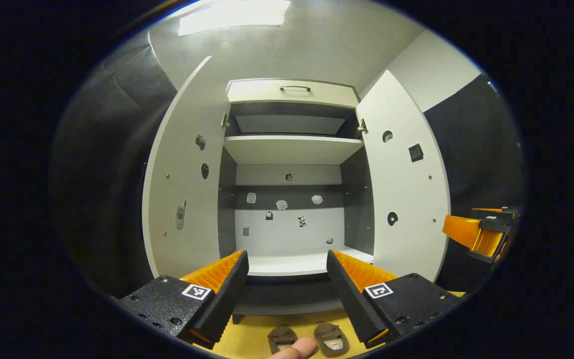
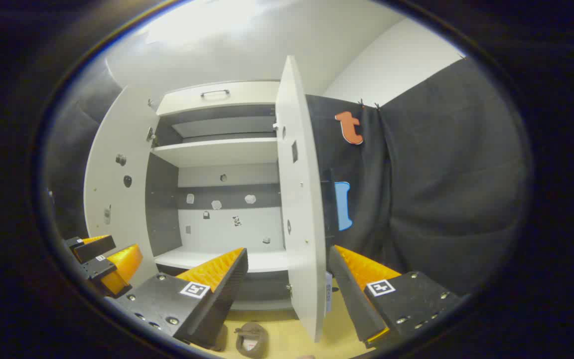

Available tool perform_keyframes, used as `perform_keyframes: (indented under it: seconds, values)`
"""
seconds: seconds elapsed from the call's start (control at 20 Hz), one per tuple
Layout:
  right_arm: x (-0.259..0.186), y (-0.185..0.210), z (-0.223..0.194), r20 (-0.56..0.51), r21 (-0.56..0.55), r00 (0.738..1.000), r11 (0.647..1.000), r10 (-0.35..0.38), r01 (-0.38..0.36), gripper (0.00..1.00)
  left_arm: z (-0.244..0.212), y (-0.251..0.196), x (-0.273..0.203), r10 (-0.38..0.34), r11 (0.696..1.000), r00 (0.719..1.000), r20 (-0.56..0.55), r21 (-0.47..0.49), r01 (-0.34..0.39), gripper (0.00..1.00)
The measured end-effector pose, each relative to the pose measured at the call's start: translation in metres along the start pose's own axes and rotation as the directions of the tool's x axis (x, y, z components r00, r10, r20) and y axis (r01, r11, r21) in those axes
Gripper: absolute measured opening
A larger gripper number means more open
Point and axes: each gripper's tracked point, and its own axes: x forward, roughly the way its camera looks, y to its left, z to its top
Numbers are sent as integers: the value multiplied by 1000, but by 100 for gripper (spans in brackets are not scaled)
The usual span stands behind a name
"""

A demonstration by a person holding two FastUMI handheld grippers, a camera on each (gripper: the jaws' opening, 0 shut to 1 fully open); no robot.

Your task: Grab one shoe with the right hand and put it into the shoe cabinet, grab the other shoe with the left hand and put it into the shoe cabinet; then close the right door with the right hand and the left door with the left hand.

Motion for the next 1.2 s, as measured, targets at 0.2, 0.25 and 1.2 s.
perform_keyframes:
  seconds: [0.2,0.25,1.2]
  values:
    - [5,20,-3,18,23,1000,1000,13,-14,99,-19,10,12,-31,999,1000,-5,-34,31,96]
    - [8,22,0,29,33,1000,999,13,-14,98,-25,12,17,-39,998,999,-13,-49,38,94]
    - [41,40,-36,-19,56,999,998,41,-40,98,-22,44,41,-36,998,996,77,-42,39,96]
